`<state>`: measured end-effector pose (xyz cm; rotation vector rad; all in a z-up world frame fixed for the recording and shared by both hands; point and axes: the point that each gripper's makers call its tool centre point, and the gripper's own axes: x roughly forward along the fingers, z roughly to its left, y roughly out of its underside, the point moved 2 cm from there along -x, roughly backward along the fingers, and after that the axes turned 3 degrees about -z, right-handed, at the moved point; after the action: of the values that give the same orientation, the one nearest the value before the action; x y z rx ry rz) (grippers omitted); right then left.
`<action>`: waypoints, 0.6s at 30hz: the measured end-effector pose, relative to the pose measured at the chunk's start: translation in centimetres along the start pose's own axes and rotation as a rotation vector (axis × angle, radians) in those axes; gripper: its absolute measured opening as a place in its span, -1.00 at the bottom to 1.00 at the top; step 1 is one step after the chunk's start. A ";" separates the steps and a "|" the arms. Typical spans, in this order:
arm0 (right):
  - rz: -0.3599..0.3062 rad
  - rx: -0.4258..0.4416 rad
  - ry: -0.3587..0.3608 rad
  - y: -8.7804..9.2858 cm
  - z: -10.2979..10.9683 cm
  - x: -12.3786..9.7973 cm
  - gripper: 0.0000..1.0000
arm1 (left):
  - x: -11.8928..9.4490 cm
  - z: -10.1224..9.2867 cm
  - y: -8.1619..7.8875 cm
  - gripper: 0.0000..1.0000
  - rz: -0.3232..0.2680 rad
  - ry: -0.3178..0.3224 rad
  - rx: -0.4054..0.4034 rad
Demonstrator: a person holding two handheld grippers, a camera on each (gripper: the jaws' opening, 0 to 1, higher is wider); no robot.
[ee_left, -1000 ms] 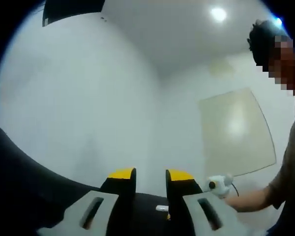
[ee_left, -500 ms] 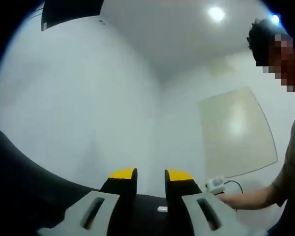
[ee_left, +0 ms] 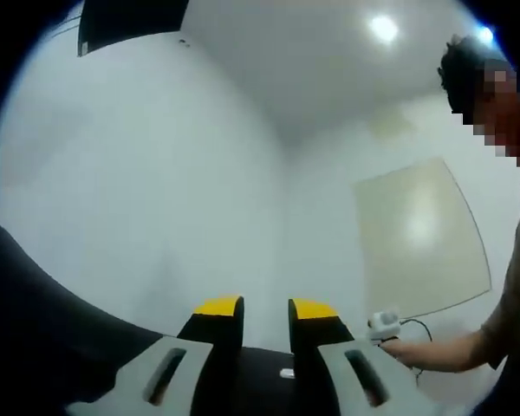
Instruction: Pick up three earphones and place each one into its charging case using tactile feedback, ensure that each earphone is properly inserted and securely positioned inside the case.
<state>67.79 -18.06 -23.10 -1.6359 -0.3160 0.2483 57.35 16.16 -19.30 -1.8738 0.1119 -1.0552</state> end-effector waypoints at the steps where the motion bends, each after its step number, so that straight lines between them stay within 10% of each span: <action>1: -0.066 0.004 -0.020 -1.8 0.7 0.2 0.21 | -0.1 0.1 -0.2 -0.63 -0.009 -0.004 -0.003; 6: -0.210 0.139 -0.325 -5.8 8.3 1.9 0.09 | 0.1 0.7 0.3 -0.65 0.012 -0.033 -0.011; 11: -0.015 0.070 -0.410 -0.8 12.7 6.1 0.08 | 0.1 0.1 0.7 -0.64 0.038 -0.016 0.009; 17: -0.001 0.051 -0.490 3.8 15.3 7.0 0.04 | 0.2 0.4 1.1 -0.64 0.063 -0.030 0.007; 18: 0.126 -0.020 -0.496 4.9 15.0 6.8 0.02 | 0.2 0.4 1.2 -0.63 0.068 -0.036 0.008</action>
<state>69.24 -2.06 -29.09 -1.6003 -0.5912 0.7536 58.17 15.72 -20.18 -1.8685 0.1494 -0.9734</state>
